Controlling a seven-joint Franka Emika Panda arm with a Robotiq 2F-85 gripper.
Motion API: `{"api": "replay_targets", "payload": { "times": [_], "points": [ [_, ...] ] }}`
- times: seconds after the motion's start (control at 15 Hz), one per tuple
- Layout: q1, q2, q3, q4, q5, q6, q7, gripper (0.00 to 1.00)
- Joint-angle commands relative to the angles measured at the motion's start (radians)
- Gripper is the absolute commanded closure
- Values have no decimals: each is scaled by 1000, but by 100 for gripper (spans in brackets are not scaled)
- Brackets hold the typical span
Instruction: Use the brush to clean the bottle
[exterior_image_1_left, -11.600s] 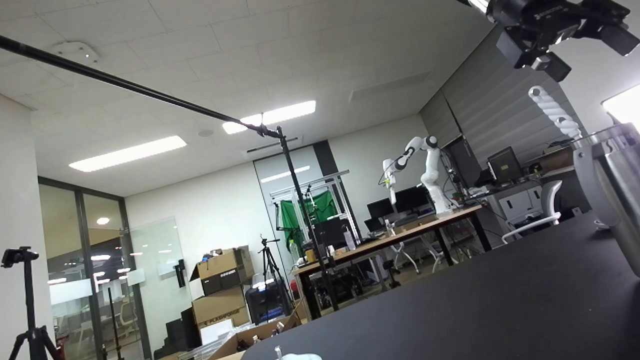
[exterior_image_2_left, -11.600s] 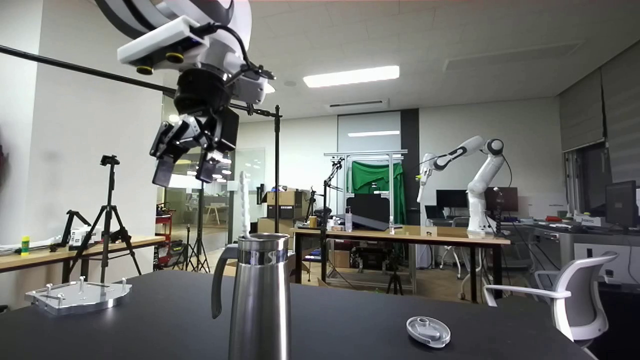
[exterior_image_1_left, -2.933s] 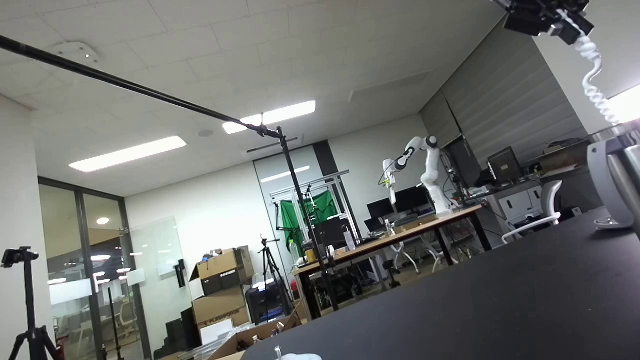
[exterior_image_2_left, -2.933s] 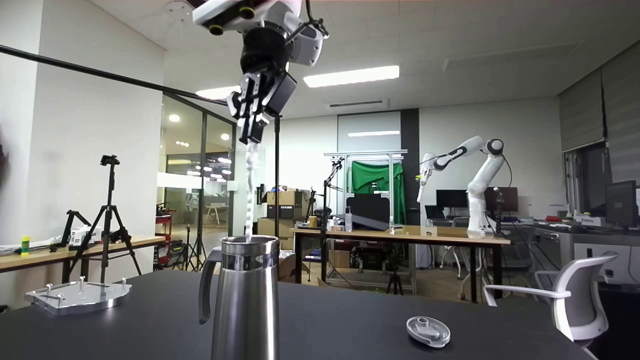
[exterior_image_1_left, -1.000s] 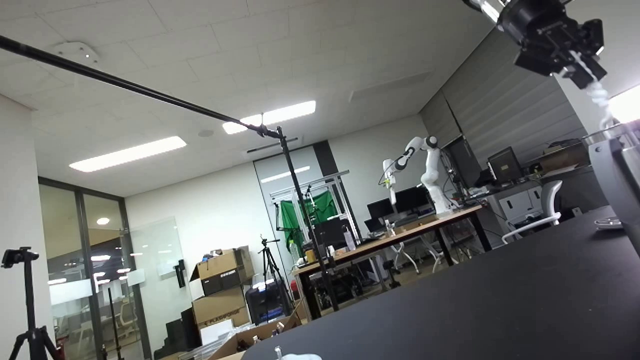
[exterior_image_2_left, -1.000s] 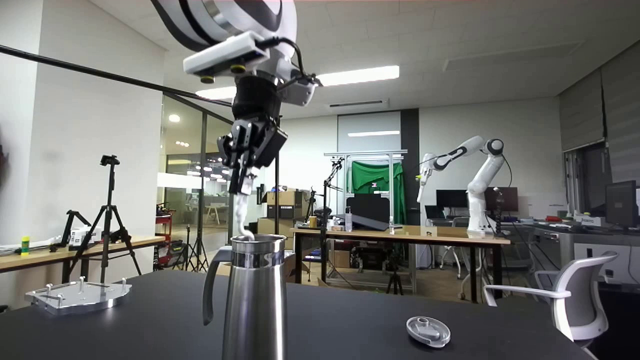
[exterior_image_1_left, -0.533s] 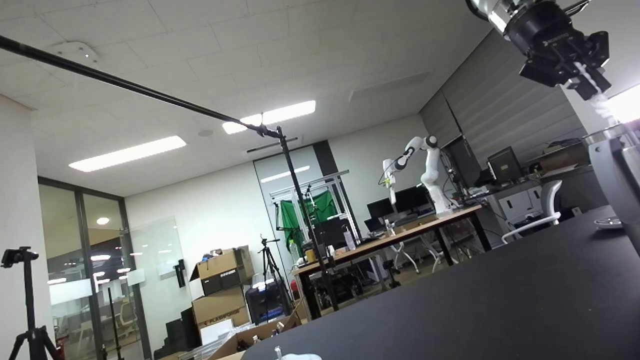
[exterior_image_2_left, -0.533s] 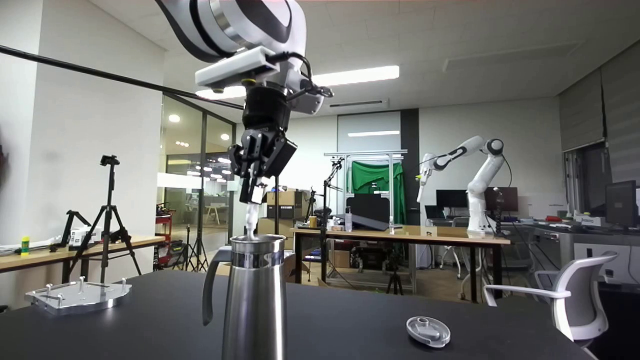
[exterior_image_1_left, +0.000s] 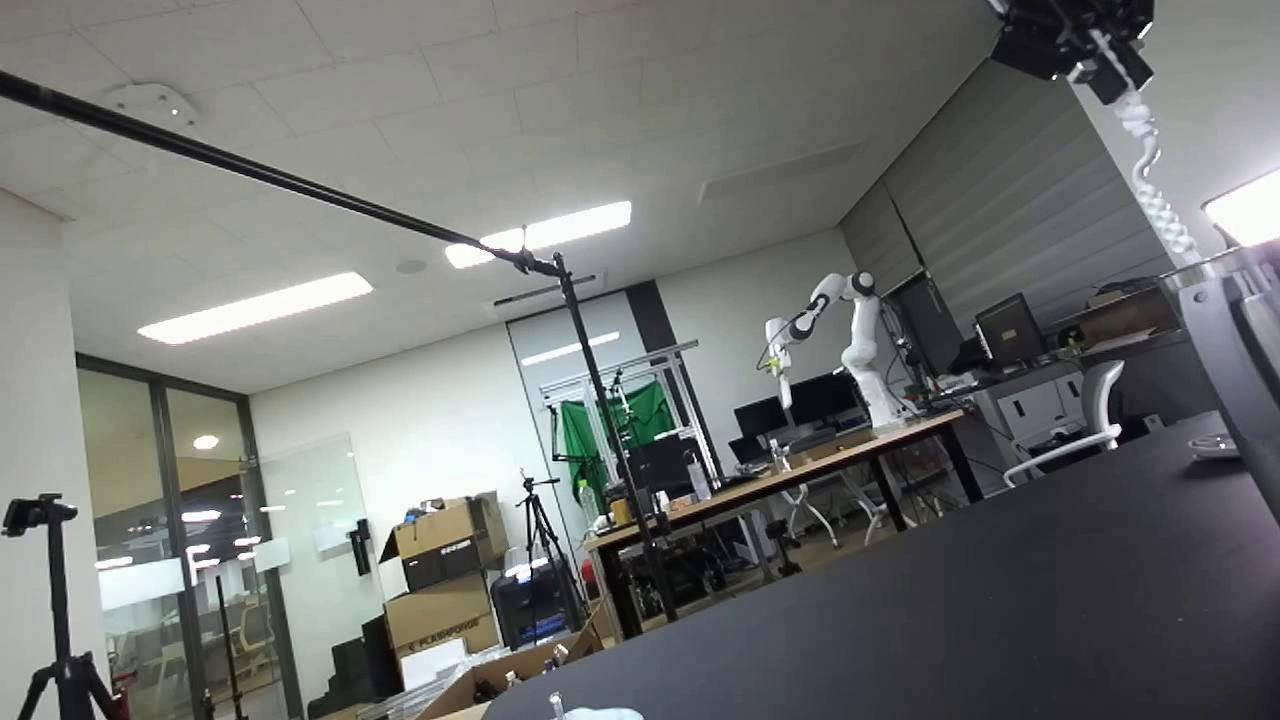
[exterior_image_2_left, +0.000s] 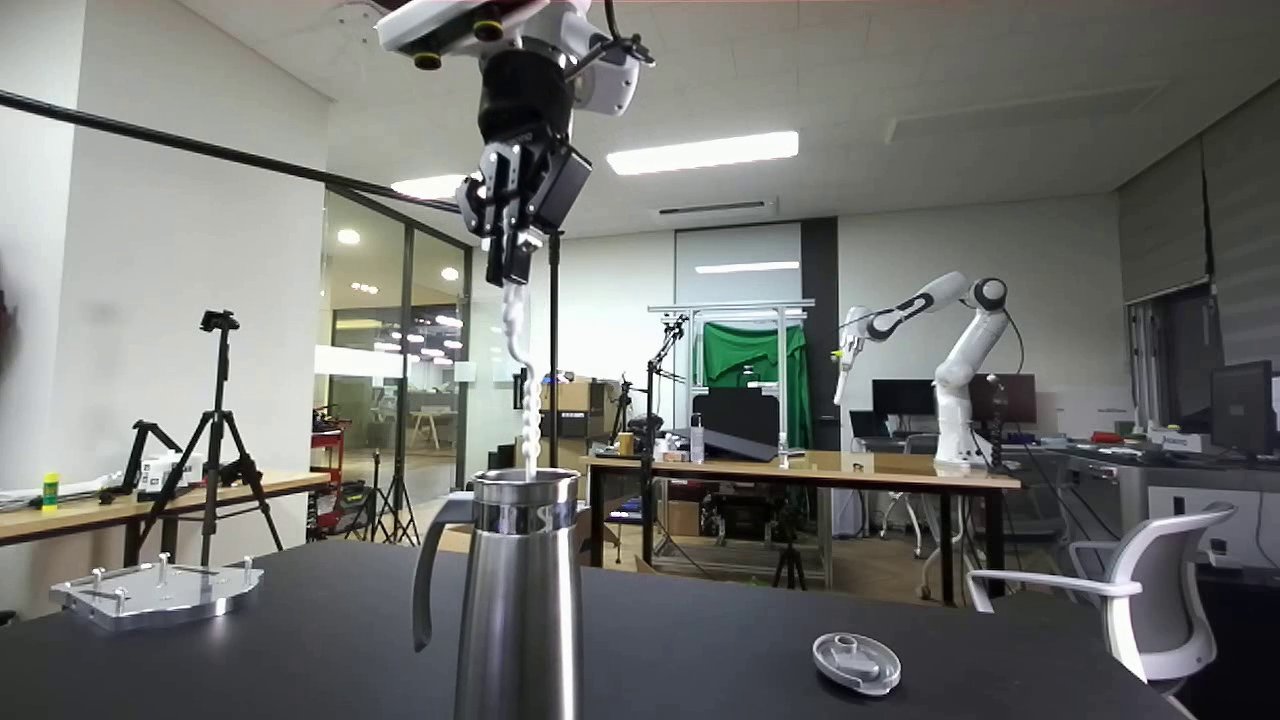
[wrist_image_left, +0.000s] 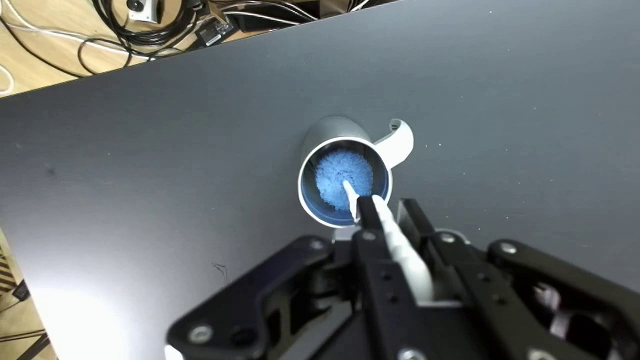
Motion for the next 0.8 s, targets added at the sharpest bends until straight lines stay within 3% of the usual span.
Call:
{"api": "replay_targets", "payload": {
  "times": [0.0,0.07,0.13,0.53,0.6,0.73],
  "points": [
    [1,-9,13,37,-25,-42,24,96],
    [1,-10,15,39,-27,-49,26,70],
    [2,-9,16,42,-32,-58,22,59],
    [2,-11,16,55,-29,-126,21,18],
    [6,-12,11,26,-23,-74,2,37],
    [6,-12,11,29,-23,-95,2,22]
  ]
}}
